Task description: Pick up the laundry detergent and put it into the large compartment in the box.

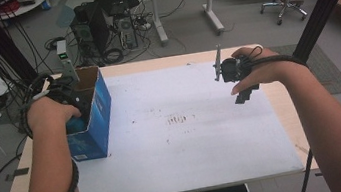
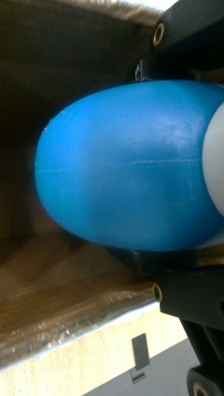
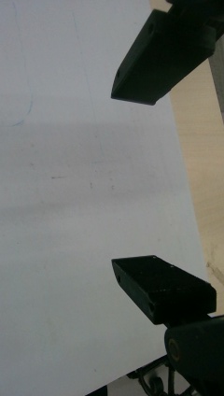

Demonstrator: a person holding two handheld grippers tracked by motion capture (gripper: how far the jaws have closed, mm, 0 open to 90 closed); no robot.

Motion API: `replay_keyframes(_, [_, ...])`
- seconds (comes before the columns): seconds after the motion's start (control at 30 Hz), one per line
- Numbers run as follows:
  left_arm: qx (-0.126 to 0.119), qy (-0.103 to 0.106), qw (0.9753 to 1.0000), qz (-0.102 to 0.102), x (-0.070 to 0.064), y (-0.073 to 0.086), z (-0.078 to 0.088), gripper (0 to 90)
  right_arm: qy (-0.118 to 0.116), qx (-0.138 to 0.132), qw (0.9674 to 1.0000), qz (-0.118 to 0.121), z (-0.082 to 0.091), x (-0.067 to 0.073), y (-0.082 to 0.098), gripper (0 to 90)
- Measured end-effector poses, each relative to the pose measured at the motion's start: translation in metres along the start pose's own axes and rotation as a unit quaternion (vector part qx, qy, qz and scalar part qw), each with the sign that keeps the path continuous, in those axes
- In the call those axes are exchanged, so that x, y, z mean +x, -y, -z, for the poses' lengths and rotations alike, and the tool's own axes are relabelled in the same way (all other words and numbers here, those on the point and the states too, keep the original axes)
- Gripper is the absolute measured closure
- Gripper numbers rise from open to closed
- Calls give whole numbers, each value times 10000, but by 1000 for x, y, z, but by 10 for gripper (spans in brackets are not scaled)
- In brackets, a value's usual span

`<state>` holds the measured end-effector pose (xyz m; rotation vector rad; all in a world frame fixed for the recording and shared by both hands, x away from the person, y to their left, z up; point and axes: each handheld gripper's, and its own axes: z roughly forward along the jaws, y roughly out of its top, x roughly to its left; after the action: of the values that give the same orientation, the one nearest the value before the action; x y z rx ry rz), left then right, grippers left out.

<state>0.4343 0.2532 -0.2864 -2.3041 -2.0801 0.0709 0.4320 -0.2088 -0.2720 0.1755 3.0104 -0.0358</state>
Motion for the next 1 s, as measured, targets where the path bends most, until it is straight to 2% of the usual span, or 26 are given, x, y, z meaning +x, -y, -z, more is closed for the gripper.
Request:
replay_keyframes(0.13, [-90, -16, 10000, 1, -1, -1, -3, 388, -6, -7, 10000, 13, -2, 0, 0, 158])
replay_keyframes(0.67, [-125, -42, 9999, -14, -4, -2, -4, 384, -16, 27, 10000, -24, -3, -1, 1, 158])
replay_keyframes(1.0, [-145, 59, 9999, -39, -4, -2, -3, 353, -22, 8, 10000, -21, -2, 0, 2, 158])
